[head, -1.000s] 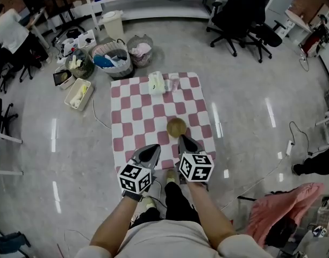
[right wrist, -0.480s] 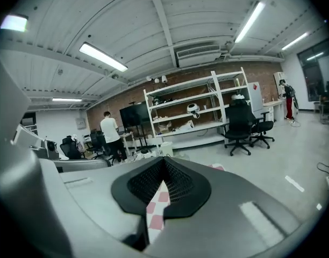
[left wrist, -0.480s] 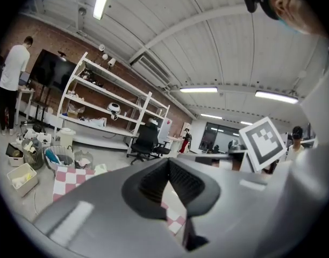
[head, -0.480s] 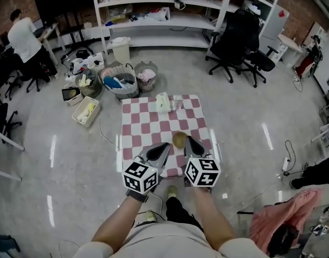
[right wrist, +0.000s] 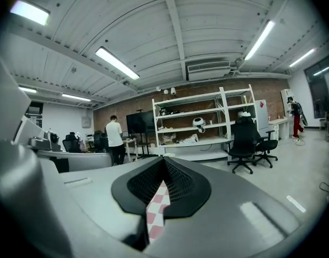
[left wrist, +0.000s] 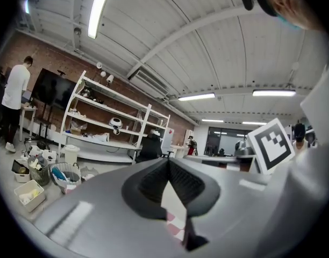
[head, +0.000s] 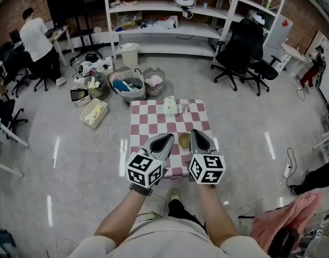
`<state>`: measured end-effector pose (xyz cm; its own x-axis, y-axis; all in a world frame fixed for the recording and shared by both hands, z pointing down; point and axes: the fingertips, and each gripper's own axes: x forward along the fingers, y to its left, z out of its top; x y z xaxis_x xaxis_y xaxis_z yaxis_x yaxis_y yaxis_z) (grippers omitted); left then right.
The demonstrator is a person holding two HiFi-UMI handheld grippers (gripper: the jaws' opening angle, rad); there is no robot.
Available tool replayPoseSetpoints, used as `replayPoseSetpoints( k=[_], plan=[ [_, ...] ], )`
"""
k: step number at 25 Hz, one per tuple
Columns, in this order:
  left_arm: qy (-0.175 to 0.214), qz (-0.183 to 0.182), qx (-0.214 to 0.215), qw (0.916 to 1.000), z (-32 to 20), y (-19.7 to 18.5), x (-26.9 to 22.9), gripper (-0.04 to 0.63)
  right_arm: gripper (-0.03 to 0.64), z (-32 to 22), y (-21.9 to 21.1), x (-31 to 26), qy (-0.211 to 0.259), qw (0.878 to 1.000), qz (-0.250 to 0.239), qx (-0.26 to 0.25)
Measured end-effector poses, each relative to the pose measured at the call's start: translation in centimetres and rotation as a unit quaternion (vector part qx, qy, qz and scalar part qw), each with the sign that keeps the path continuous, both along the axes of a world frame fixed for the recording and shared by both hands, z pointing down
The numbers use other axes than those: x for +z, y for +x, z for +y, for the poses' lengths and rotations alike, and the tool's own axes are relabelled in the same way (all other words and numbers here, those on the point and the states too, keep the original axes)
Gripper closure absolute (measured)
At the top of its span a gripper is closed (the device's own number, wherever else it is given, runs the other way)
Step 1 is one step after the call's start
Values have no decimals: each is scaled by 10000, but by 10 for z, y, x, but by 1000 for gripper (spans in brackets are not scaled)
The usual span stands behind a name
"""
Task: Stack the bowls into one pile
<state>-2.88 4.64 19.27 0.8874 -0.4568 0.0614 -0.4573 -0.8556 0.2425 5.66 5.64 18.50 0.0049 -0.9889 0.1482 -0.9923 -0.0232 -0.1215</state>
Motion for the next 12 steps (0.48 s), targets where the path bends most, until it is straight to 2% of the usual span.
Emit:
replayPoseSetpoints(
  k=[3,12],
  plan=[
    [115,44,-111,9999,-1,-10,-11,589,607,6,-8,-11,229,9996,149,-69],
    [419,46,-335,9985,-6,-27,-34,589,607,17,-10,-29,562,9984,115,-20]
  ],
)
